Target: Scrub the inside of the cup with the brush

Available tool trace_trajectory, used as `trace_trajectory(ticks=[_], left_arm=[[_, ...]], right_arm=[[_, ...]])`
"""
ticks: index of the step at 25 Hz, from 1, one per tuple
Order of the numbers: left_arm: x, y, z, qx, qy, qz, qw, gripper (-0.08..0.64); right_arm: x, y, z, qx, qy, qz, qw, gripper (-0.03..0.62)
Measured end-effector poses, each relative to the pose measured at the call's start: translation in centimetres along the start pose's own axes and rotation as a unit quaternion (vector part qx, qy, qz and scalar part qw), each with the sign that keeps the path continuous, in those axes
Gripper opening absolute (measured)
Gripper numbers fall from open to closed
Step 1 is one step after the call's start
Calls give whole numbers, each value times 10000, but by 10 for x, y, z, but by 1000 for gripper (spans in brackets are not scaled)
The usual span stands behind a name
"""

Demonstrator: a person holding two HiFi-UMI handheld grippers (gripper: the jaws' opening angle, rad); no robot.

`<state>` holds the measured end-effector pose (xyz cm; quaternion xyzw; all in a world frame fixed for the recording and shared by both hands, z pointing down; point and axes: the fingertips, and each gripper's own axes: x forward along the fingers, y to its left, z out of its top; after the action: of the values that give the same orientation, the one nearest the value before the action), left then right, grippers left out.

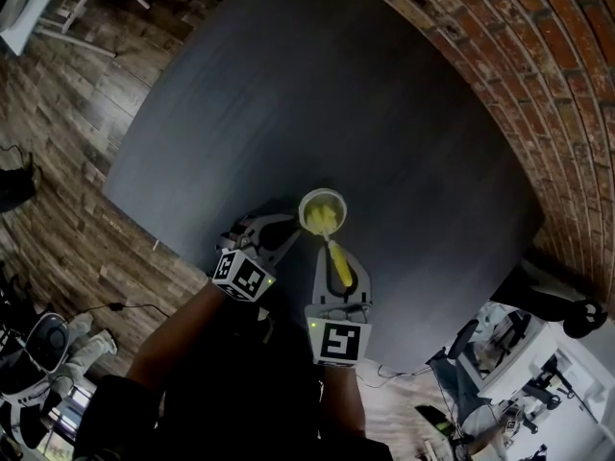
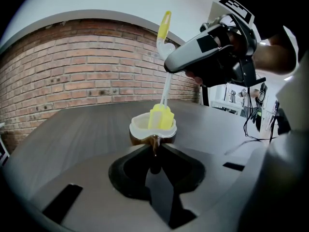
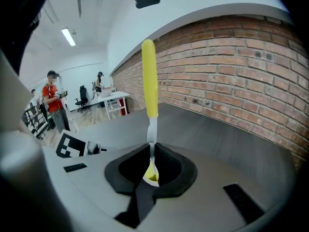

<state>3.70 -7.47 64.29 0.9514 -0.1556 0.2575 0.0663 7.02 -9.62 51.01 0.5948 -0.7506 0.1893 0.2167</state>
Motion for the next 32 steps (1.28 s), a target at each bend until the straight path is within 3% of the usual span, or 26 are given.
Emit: trace_trajectory(ticks=[9,15,20,24,26,32], left_arm=[[1,-1,1,-19,-8,17,10000,81],[-1,1,1,-28,-16,2,10000,81],[0,0,1,-22,-32,4,10000,81],[1,-1,1,-63,-71,-17,10000,81],[1,-1,1,-72,-83,-34,9999,81],[1,-1,1,-75,-93,-63,9999,81]], right_arm=[[-4,-6,-8,-1057,462,-230,9931,49],[-2,-12,-4,-1564,213,-460,9864,54],[3,-15,2,-1187,-274,-490,9913,52],[7,-21,8,-84,-716,-644,9953,51],[9,-22,9,211,-826,-650,9942,48],[13,-19,5,363,-905,-487,9941,48]])
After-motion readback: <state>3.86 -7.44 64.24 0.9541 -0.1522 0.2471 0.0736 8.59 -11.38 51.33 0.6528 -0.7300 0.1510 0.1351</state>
